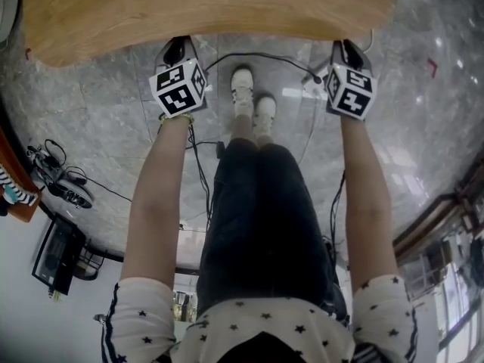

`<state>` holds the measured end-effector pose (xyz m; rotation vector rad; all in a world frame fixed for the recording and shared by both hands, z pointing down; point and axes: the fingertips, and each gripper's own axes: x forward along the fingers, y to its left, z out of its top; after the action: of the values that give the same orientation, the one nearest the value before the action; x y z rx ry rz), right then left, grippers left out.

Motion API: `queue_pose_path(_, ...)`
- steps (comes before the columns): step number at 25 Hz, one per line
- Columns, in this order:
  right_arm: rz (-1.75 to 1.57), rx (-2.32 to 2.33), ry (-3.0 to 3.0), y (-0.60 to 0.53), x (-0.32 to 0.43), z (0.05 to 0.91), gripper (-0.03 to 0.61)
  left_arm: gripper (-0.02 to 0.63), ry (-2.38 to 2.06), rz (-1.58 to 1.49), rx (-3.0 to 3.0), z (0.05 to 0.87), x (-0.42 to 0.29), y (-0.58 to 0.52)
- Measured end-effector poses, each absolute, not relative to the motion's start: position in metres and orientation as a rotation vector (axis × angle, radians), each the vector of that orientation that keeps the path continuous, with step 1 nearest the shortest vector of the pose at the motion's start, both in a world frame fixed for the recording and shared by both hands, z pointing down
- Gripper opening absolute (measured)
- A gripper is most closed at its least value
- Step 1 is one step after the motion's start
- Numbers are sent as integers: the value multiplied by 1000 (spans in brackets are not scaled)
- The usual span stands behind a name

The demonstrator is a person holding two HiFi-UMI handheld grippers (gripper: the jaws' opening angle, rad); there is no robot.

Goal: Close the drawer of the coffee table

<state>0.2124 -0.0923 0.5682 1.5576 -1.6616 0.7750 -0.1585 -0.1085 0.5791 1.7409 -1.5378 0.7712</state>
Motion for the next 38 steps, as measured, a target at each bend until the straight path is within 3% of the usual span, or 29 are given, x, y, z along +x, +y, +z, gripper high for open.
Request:
queue_pose_path(6,754,1584,-1697,-81,205,544,11,9,-1534,744,1757,563,-152,-99)
queue_pose_path(38,735,1546,-1956,-12,124,326,8,9,-1435,600,1914,334,-89,-34)
